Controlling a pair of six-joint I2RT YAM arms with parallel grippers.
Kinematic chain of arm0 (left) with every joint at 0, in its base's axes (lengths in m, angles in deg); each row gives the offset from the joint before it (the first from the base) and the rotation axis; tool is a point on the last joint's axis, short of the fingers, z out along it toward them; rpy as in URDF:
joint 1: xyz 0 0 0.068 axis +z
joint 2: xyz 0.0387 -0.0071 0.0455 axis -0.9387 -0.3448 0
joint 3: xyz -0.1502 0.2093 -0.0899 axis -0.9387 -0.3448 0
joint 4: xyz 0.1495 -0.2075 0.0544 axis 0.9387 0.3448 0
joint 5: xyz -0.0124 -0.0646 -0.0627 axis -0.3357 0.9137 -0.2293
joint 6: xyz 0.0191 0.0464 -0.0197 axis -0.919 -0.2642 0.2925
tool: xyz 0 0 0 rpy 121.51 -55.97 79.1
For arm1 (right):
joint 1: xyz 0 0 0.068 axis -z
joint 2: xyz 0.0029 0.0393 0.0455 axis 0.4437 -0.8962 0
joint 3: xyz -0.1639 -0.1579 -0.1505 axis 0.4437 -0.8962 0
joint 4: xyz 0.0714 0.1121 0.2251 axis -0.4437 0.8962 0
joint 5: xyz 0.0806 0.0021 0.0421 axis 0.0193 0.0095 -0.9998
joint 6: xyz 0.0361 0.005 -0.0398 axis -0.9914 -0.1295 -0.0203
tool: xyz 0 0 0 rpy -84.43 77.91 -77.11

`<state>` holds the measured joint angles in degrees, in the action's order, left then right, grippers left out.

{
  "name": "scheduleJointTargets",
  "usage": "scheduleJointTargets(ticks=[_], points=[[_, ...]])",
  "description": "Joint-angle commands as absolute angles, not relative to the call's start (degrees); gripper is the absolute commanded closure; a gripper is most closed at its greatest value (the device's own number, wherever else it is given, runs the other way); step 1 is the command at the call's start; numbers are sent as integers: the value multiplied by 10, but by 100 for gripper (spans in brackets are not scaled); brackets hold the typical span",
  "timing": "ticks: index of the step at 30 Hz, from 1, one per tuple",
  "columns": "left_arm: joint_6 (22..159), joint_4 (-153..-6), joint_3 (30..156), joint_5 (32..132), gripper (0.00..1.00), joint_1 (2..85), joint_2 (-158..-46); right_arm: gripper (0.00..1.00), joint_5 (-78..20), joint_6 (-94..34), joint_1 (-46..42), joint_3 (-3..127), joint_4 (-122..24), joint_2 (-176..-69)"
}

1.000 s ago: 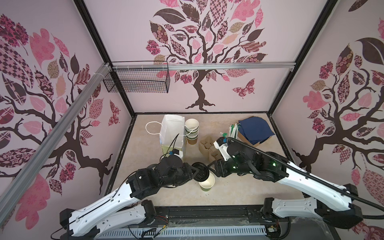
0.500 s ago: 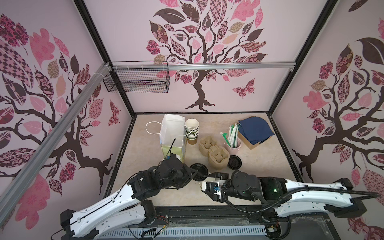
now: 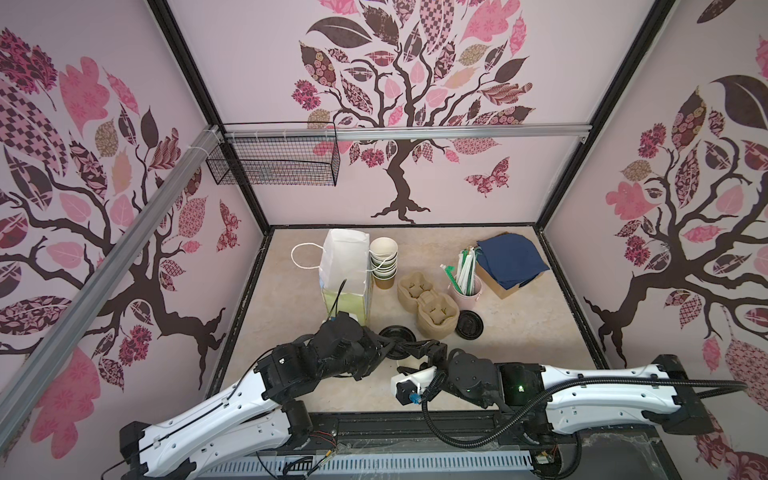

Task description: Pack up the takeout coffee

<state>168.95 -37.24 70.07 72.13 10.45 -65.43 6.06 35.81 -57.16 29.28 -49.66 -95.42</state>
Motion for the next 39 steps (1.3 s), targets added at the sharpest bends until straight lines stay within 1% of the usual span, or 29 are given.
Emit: scheduleJointTargets(ticks=[1,4,9,22,32,36,39], points=[[1706,-388,682,717,83,107,-643,44,111,389,-572,298,-562,-969],[1711,-387,679,715,83,107,-637,47,134,398,-572,288,-575,-977],[1719,-387,674,715,83,107,-633,55,164,418,-572,276,-599,-985],[1729,-399,668,718,81,107,-630,59,164,429,-572,282,-593,-1002],[1733,-397,675,715,77,107,-635,74,152,396,-572,286,-574,-991],[1739,-406,672,715,72,107,-634,77,147,388,-572,286,-574,-985],[1741,-410,676,707,64,107,-632,82,141,371,-572,286,-576,-978]])
